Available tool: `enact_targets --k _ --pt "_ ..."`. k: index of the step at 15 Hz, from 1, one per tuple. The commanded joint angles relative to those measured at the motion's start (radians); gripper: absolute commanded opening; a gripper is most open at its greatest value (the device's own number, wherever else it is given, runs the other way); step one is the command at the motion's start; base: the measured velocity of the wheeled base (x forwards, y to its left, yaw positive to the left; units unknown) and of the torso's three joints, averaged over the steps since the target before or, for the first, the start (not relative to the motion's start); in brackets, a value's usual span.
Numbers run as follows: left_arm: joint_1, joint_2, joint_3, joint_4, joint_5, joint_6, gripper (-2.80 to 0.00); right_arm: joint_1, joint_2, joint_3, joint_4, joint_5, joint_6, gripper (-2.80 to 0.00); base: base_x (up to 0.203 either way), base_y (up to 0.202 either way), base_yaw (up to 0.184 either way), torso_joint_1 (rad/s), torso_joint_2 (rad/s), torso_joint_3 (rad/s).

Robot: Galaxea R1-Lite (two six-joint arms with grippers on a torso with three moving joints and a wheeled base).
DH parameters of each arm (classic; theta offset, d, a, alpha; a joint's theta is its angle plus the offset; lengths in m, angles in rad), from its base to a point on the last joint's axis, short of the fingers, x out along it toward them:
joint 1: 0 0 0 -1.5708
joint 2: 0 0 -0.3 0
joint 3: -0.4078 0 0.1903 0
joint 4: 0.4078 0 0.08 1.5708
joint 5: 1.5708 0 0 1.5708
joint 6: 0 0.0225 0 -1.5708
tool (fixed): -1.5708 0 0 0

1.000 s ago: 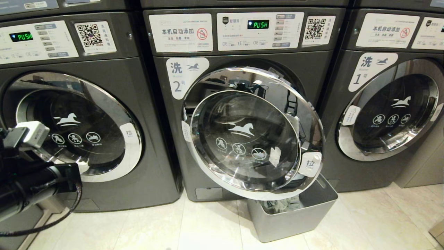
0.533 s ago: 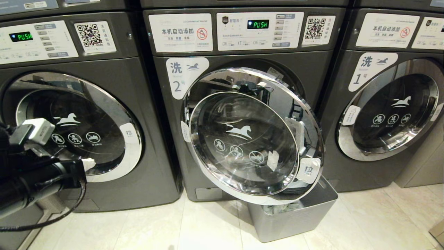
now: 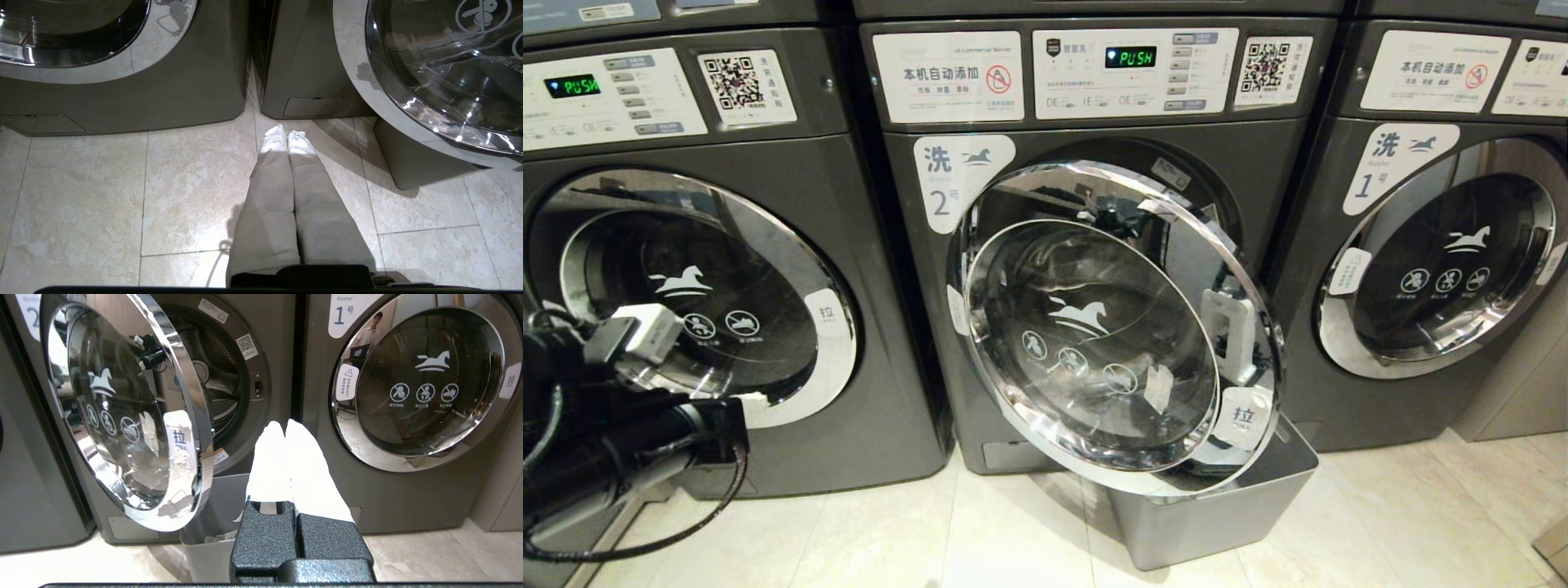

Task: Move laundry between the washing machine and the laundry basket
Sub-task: Close the washing machine door with the left hand

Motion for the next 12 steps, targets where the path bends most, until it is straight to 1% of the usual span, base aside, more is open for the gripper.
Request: enact_targets --k 1,2,3,4,5,6,7,8,9,10,11,12 --pt "-0.002 -0.032 0.047 -0.029 -0.017 0.0 -2.8 0.0 0.001 0.04 0.004 0.006 -0.052 -2.8 0.0 0.0 0.0 0.0 0.0 0.0" --pt "-0.002 -0.037 0.047 -0.032 -0.039 -0.001 -2.8 0.0 0.001 0.04 0.003 0.006 -0.088 -2.8 0.0 0.0 0.0 0.0 0.0 0.0" --pt "-0.002 -0.037 0.047 -0.033 -0.05 0.002 -2.8 0.0 0.015 0.038 0.012 0.007 -0.094 -2.8 0.0 0.0 0.0 0.0 0.0 0.0" --pt "-0.004 -0.03 0.047 -0.033 -0.056 0.003 -2.8 0.0 0.049 0.005 0.026 0.008 -0.093 -2.8 0.0 0.0 0.0 0.0 0.0 0.0" --pt "-0.018 -0.021 0.04 -0.033 -0.056 0.003 -2.8 0.001 0.113 -0.07 0.043 0.009 -0.082 -2.8 0.0 0.0 0.0 0.0 0.0 0.0" --pt "-0.045 -0.01 0.03 -0.035 -0.057 0.002 -2.8 0.002 0.206 -0.182 0.061 0.012 -0.055 -2.8 0.0 0.0 0.0 0.0 0.0 0.0" --pt "-0.07 -0.002 0.023 -0.047 -0.058 0.002 -2.8 0.004 0.332 -0.334 0.085 0.024 -0.02 -2.8 0.0 0.0 0.0 0.0 0.0 0.0" --pt "-0.1 0.003 0.019 -0.059 -0.058 0.001 -2.8 0.008 0.489 -0.51 0.121 0.055 0.013 -2.8 0.0 0.0 0.0 0.0 0.0 0.0" --pt "-0.114 0.009 0.012 -0.066 -0.058 0.0 -2.8 0.014 0.65 -0.704 0.172 0.114 0.043 -2.8 0.0 0.0 0.0 0.0 0.0 0.0" --pt "-0.117 0.011 0.009 -0.067 -0.061 0.0 -2.8 0.022 0.793 -0.875 0.239 0.203 0.068 -2.8 0.0 0.0 0.0 0.0 0.0 0.0" --pt "-0.117 0.012 0.002 -0.067 -0.077 0.001 -2.8 0.039 0.924 -1.019 0.326 0.322 0.091 -2.8 0.0 0.0 0.0 0.0 0.0 0.0" --pt "-0.119 0.016 -0.004 -0.067 -0.079 0.001 -2.8 0.071 1.037 -1.123 0.414 0.427 0.107 -2.8 0.0 0.0 0.0 0.0 0.0 0.0"
